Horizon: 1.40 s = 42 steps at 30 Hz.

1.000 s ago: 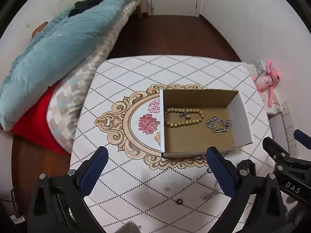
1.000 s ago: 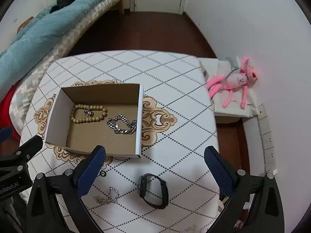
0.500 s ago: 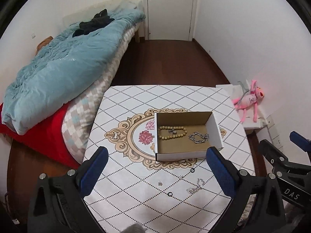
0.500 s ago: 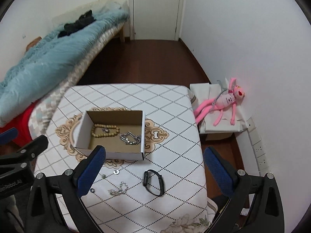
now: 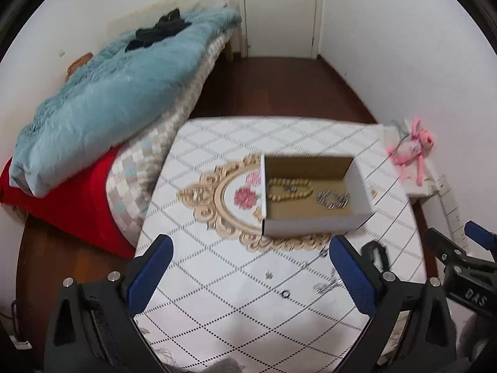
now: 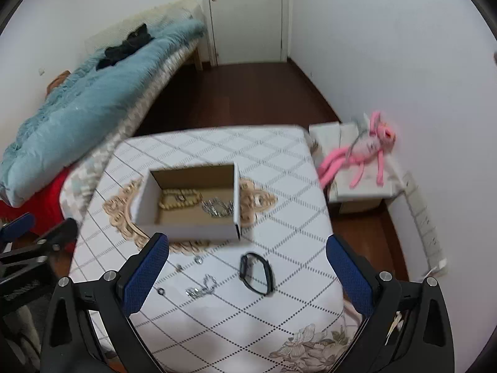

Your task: Organize jewelry

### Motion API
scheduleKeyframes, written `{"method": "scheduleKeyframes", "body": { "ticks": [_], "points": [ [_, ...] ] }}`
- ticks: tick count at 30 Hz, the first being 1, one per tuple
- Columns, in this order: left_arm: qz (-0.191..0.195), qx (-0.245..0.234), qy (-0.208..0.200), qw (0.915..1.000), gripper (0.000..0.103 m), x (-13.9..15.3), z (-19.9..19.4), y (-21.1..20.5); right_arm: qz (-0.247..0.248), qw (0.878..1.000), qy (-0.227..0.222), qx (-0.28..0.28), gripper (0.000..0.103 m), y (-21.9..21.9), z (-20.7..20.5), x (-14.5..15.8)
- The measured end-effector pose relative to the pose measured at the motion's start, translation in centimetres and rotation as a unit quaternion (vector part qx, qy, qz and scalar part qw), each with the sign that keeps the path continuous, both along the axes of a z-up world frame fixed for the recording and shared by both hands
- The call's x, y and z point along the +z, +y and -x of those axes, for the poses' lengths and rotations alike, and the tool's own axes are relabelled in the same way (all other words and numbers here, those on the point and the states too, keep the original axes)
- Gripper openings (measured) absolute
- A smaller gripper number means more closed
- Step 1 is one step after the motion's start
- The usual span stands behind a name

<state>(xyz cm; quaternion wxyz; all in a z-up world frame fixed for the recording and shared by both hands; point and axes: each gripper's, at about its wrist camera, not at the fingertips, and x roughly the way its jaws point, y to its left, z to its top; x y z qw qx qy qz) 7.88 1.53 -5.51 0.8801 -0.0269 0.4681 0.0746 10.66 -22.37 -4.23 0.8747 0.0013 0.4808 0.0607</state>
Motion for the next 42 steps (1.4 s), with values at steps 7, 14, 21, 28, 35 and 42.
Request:
{"method": "scheduleKeyframes", "body": {
  "ticks": [7,14,21,28,35,42],
  "points": [
    [0.004,0.023,0.079,0.9966,0.102,-8.2,-0.2,0.8,0.005,0.995,0.095,0.015,0.102,-1.0,-2.5,-11.1],
    [0.021,0.016,0.129,0.9913,0.102,-13.2,0.9,0.5,0.005,0.991,0.132,0.026,0.102,-1.1,-3.8,-17.1],
    [0.022,-0.027,0.127,0.9913,0.1,-13.8,1.3,-2.6,0.038,0.993,0.108,0.038,0.063,-0.1,-3.8,-18.2],
    [0.018,-0.104,0.126,0.9863,0.099,-14.0,0.2,-7.7,0.014,0.996,0.085,0.025,0.05,-1.6,-1.8,-16.0],
    [0.021,-0.162,0.146,0.9758,0.094,-15.2,-1.2,-11.5,-0.025,0.996,0.086,-0.019,0.05,-4.8,0.2,-15.1],
    [0.01,-0.189,0.146,0.971,0.063,-15.6,-2.1,-13.2,-0.048,0.994,0.091,-0.048,0.05,-6.6,0.8,-15.9]
  ]
}}
